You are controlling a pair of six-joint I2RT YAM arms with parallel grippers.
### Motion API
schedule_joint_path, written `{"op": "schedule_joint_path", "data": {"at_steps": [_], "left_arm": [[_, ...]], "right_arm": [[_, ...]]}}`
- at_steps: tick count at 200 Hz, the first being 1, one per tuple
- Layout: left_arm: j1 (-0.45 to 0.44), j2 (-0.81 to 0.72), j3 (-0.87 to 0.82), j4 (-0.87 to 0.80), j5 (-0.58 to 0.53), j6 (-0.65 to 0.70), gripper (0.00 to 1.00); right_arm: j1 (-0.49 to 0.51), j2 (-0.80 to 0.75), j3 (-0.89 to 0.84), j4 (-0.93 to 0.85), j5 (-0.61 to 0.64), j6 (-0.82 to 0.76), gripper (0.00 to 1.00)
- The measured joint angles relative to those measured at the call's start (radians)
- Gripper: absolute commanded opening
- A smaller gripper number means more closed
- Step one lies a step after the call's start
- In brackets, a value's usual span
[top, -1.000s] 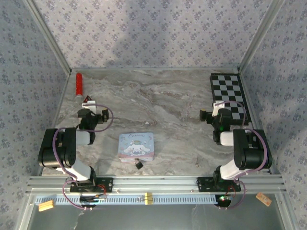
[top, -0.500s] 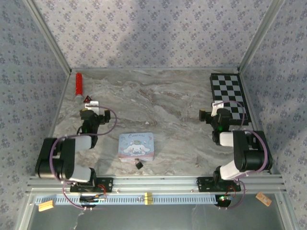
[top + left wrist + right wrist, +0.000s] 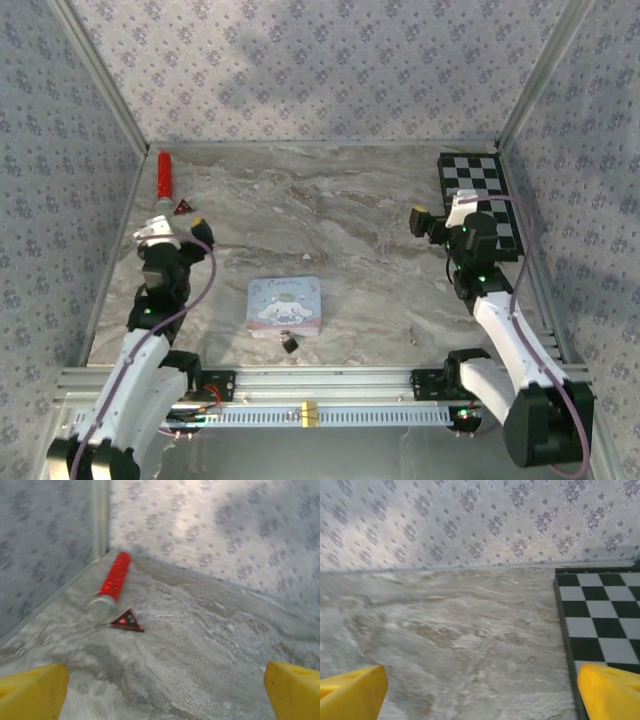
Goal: Unlock the padlock with the key
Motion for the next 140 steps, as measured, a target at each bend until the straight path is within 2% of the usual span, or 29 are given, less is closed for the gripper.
{"op": "schedule_joint_path", "data": {"at_steps": [14,27,43,63,80,108,124,140], "left_arm": [[0.002,-0.064,0.059,-0.151,-0.054,-0.135,1.0],[0.01,-0.127,0.084,-0.246,-0.058,-0.204,1.0],[0.025,-0.215,0.088,-0.331,-0.005,-0.239,1.0],[0.031,-0.288,0.084,-0.397,0.062,-0.269,1.0],[0.031,-0.356,0.058,-0.431,0.097,-0.272,1.0],[0.034,-0.462,-0.009,-0.472,0.15,-0.266,1.0],[0.035,-0.436,-0.016,-0.478,0.214,-0.263,1.0],[0.035,-0.345,-0.015,-0.47,0.296,-0.269,1.0]], "right_arm": [[0.002,-0.061,0.055,-0.117,0.013,0.093,0.99],[-0.005,-0.113,0.113,-0.255,0.023,0.212,0.99],[-0.036,-0.169,0.14,-0.376,0.003,0.355,0.99],[-0.099,-0.229,0.132,-0.483,-0.072,0.456,0.99],[-0.131,-0.254,0.125,-0.563,-0.123,0.495,0.99],[-0.128,-0.226,0.154,-0.707,-0.195,0.494,0.98],[-0.093,-0.201,0.174,-0.774,-0.203,0.483,0.97],[-0.02,-0.191,0.175,-0.835,-0.186,0.48,0.95]]}}
